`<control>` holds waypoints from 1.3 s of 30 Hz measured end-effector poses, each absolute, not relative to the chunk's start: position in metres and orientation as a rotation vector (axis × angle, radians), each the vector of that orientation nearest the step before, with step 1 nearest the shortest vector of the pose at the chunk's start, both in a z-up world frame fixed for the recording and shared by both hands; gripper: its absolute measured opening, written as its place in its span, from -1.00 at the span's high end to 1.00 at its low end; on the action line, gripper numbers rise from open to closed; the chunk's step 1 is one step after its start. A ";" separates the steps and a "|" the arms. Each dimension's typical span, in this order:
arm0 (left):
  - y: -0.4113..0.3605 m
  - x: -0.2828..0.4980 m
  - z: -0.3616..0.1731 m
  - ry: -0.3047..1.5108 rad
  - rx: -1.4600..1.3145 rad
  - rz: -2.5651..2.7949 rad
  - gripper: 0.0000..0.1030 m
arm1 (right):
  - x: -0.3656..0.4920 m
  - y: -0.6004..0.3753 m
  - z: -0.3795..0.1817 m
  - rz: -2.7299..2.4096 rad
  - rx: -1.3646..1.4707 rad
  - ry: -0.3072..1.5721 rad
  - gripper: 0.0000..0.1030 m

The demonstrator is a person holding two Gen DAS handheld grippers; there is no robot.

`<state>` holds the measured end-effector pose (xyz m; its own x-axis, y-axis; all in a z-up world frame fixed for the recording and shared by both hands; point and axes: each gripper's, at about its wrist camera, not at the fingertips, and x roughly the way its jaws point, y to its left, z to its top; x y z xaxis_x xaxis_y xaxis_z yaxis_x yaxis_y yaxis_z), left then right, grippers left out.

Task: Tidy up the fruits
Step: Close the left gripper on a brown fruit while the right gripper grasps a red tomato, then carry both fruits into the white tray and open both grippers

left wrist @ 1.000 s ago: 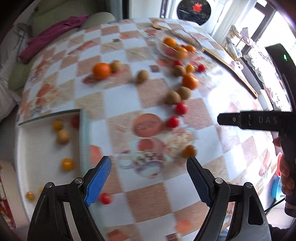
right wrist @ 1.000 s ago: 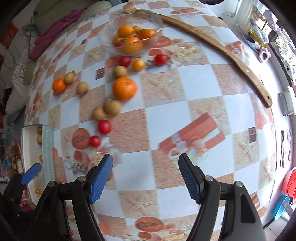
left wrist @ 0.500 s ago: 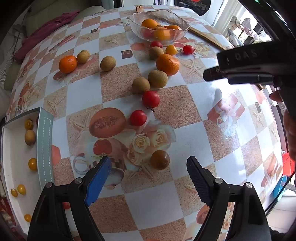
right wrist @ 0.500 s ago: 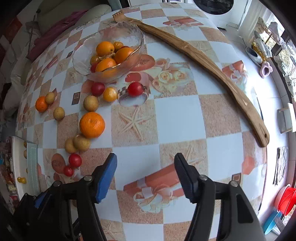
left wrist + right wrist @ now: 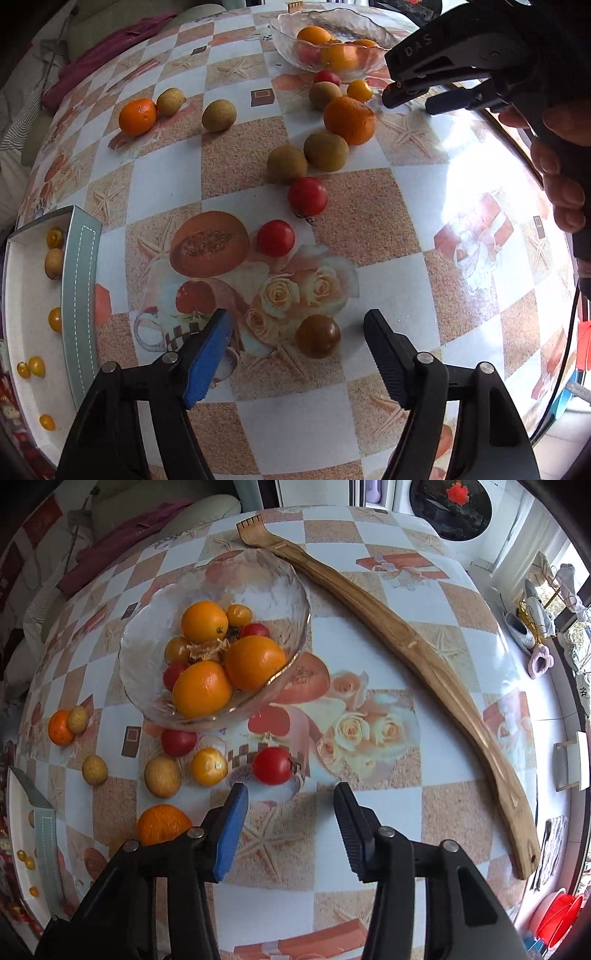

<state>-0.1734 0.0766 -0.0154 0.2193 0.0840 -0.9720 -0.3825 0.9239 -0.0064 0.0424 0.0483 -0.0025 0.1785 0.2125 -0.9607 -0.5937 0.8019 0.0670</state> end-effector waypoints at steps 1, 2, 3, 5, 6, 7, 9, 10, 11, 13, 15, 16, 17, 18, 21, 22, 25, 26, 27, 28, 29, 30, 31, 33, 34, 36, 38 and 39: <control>0.076 -0.173 -0.014 1.312 -0.268 0.329 -0.29 | 0.045 0.051 -0.003 0.591 -0.357 1.266 0.14; 0.075 -0.171 -0.013 1.312 -0.269 0.330 -0.26 | 0.046 0.053 -0.003 0.593 -0.356 1.262 0.20; 0.074 -0.170 -0.012 1.310 -0.269 0.329 -0.16 | 0.047 0.055 -0.003 0.596 -0.358 1.257 0.32; 0.073 -0.169 -0.009 1.306 -0.275 0.323 0.04 | 0.048 0.058 -0.002 0.604 -0.367 1.250 0.47; 0.074 -0.169 -0.008 1.305 -0.278 0.320 0.20 | 0.048 0.060 -0.002 0.604 -0.372 1.247 0.48; 0.075 -0.170 -0.007 1.303 -0.287 0.314 0.30 | 0.048 0.061 -0.002 0.604 -0.371 1.243 0.48; 0.080 -0.173 -0.004 1.300 -0.315 0.304 0.45 | 0.044 0.057 0.002 0.602 -0.357 1.241 0.49; 0.083 -0.174 -0.003 1.299 -0.335 0.294 0.51 | 0.042 0.054 0.003 0.604 -0.349 1.244 0.49; 0.086 -0.176 -0.003 1.298 -0.361 0.282 0.55 | 0.039 0.051 0.005 0.604 -0.343 1.247 0.49; 0.089 -0.178 -0.001 1.300 -0.390 0.267 0.58 | 0.031 0.047 0.006 0.603 -0.329 1.261 0.49; 0.090 -0.182 0.001 1.302 -0.401 0.257 0.58 | 0.021 0.035 0.008 0.601 -0.310 1.280 0.49; 0.090 -0.183 0.002 1.303 -0.406 0.253 0.58 | 0.015 0.030 0.009 0.602 -0.301 1.287 0.49; 0.090 -0.185 0.003 1.304 -0.413 0.246 0.58 | 0.009 0.025 0.010 0.605 -0.294 1.297 0.49; 0.100 -0.187 -0.002 1.305 -0.418 0.240 0.58 | 0.002 0.020 0.011 0.607 -0.291 1.303 0.49; 0.100 -0.192 0.002 1.309 -0.427 0.220 0.59 | -0.016 0.007 0.015 0.604 -0.279 1.323 0.49; 0.100 -0.196 0.004 1.311 -0.429 0.215 0.61 | -0.022 0.002 0.016 0.601 -0.269 1.331 0.49; 0.105 -0.209 0.006 1.308 -0.431 0.208 0.61 | -0.037 -0.010 0.019 0.593 -0.245 1.355 0.49; 0.107 -0.213 0.009 1.304 -0.433 0.204 0.61 | -0.041 -0.013 0.021 0.593 -0.242 1.359 0.49; 0.109 -0.216 0.012 1.299 -0.433 0.202 0.61 | -0.047 -0.015 0.022 0.594 -0.243 1.361 0.49; 0.111 -0.219 0.014 1.295 -0.434 0.201 0.61 | -0.050 -0.016 0.024 0.595 -0.246 1.361 0.49; 0.113 -0.221 0.016 1.290 -0.436 0.199 0.61 | -0.054 -0.016 0.025 0.595 -0.247 1.362 0.49; 0.115 -0.224 0.017 1.289 -0.439 0.197 0.61 | -0.058 -0.017 0.027 0.596 -0.245 1.364 0.49; 0.117 -0.223 0.015 1.289 -0.443 0.195 0.61 | -0.062 -0.017 0.029 0.596 -0.245 1.365 0.49; 0.117 -0.220 0.010 1.294 -0.448 0.183 0.61 | -0.071 -0.018 0.032 0.596 -0.247 1.363 0.49; 0.117 -0.221 0.007 1.297 -0.442 0.180 0.61 | -0.075 -0.019 0.034 0.597 -0.248 1.364 0.49; 0.114 -0.222 0.003 1.287 -0.418 0.173 0.60 | -0.082 -0.019 0.036 0.596 -0.254 1.365 0.49; 0.110 -0.221 0.003 1.281 -0.395 0.159 0.59 | -0.088 -0.020 0.038 0.593 -0.259 1.367 0.49; 0.108 -0.219 0.002 1.283 -0.384 0.152 0.59 | -0.090 -0.021 0.039 0.591 -0.260 1.367 0.49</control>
